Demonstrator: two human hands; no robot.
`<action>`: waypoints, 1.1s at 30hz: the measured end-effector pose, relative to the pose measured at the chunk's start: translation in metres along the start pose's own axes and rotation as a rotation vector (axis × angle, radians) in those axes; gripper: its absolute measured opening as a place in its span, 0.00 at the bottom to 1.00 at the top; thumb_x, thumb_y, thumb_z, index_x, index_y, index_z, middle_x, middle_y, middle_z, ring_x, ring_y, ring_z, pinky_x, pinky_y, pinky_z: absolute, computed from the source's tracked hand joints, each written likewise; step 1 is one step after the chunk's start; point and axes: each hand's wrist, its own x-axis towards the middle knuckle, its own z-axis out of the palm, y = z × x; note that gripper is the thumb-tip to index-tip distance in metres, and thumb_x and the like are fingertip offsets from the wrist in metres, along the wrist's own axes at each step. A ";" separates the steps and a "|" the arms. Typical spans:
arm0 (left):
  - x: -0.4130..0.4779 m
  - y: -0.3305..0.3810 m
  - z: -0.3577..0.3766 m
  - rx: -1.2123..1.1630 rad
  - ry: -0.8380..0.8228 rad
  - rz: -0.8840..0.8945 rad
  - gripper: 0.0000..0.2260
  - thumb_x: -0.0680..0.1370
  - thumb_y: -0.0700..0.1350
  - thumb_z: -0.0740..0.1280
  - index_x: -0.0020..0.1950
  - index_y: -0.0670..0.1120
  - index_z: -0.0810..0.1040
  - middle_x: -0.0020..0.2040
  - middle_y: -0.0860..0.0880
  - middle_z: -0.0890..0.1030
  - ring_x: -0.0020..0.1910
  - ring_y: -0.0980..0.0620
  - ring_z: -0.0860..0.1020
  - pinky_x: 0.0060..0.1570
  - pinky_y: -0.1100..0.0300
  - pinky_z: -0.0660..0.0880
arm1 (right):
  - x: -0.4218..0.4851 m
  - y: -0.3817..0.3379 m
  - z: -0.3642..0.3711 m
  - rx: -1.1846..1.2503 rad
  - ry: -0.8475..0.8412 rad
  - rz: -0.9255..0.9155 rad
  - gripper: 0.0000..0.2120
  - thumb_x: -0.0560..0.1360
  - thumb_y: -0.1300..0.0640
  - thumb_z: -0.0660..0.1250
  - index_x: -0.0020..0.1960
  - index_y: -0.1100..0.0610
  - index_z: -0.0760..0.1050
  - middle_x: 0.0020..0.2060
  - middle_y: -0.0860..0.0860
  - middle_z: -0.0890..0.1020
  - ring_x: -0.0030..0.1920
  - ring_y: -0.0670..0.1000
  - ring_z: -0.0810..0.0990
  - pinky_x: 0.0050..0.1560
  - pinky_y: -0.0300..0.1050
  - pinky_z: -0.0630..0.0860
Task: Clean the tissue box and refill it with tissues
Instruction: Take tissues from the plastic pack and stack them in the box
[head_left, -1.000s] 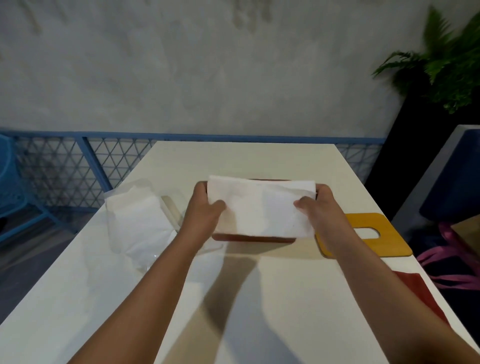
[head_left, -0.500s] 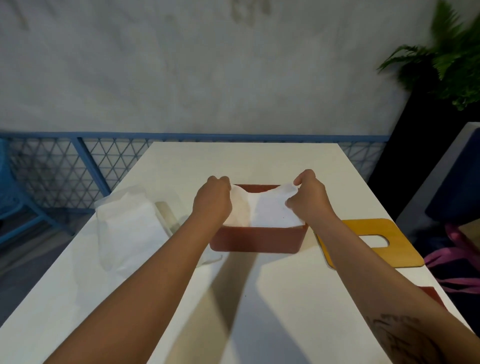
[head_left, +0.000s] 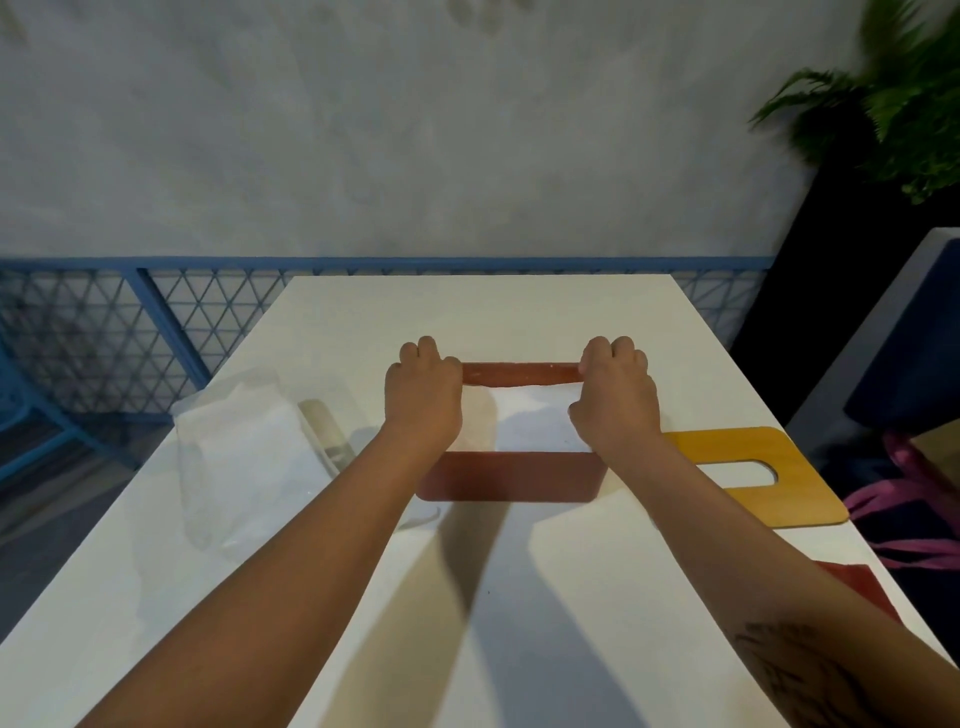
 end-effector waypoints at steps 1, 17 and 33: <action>0.001 0.000 0.000 -0.023 0.005 0.022 0.16 0.74 0.33 0.61 0.60 0.42 0.75 0.59 0.43 0.71 0.58 0.44 0.69 0.50 0.56 0.71 | -0.001 0.000 -0.002 0.028 0.008 -0.011 0.16 0.71 0.65 0.69 0.57 0.57 0.70 0.53 0.54 0.73 0.50 0.52 0.71 0.47 0.42 0.74; 0.008 0.011 -0.001 -0.255 -0.304 0.018 0.16 0.74 0.48 0.69 0.59 0.44 0.77 0.56 0.46 0.80 0.56 0.46 0.76 0.51 0.57 0.74 | 0.011 -0.013 0.004 -0.081 -0.602 -0.203 0.04 0.71 0.60 0.70 0.44 0.60 0.77 0.41 0.53 0.80 0.46 0.55 0.78 0.39 0.43 0.75; -0.010 0.034 -0.041 -0.522 -0.127 0.069 0.15 0.78 0.50 0.65 0.62 0.47 0.75 0.58 0.49 0.78 0.52 0.49 0.77 0.41 0.61 0.65 | -0.025 0.021 -0.031 0.250 -0.077 -0.171 0.08 0.73 0.60 0.68 0.52 0.57 0.80 0.44 0.49 0.76 0.47 0.49 0.74 0.47 0.37 0.66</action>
